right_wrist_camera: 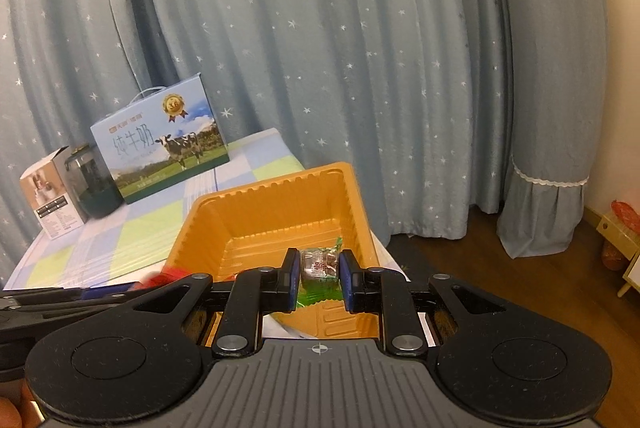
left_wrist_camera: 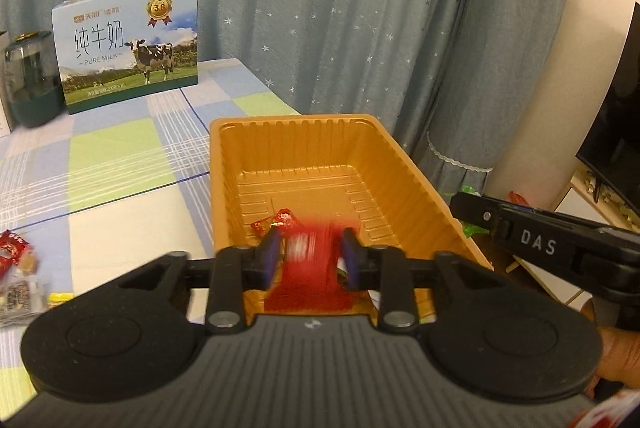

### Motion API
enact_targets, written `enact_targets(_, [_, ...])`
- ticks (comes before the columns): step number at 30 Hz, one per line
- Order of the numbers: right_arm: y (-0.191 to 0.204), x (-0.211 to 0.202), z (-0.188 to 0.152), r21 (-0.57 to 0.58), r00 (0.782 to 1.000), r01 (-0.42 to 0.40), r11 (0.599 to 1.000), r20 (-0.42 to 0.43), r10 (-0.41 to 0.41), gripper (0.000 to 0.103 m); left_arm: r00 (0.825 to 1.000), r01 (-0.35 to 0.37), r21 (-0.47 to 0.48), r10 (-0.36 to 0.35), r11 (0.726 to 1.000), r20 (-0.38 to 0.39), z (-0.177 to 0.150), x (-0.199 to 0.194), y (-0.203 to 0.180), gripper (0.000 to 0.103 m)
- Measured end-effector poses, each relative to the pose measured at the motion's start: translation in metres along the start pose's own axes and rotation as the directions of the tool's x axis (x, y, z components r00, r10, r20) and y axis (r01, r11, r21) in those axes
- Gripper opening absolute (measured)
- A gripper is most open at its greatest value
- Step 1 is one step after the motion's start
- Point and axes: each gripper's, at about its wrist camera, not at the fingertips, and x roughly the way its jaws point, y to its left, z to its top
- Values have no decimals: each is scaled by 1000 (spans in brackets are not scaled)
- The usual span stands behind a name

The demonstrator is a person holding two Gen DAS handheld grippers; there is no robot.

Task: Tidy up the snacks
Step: 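Carry both snacks over the orange tray and open both tools to release them, then withdraw both tools from the tray back toward the remaining snacks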

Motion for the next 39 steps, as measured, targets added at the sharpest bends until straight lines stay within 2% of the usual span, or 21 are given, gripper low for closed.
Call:
enact_targets(11, [11,5,-3,-28,999,-32,999,-16,31,21,998,-65,-61,66,996,14,-15,-20,33,39])
enact_targets(23, [20,9,-5,-30,997,-77,997,-11,76,22,997,-75,-90,77,993,20,-22,-32,49,41])
enact_targets(28, [18,7,-5,-22,998,-66,998,0,66,22,997,-80,-97,82,992,12,-27,-34,52,41])
enact_targets(32, [21,0,-7,-31,997,-72,997,6,72,22,996,-86,-100,87,991,11,-33,-40,55,46])
enact_targets(39, [47,-19,-21,-82,990,-142,987,12,143,22,992,-125,-99,127,987,10,-47,-59,69,49])
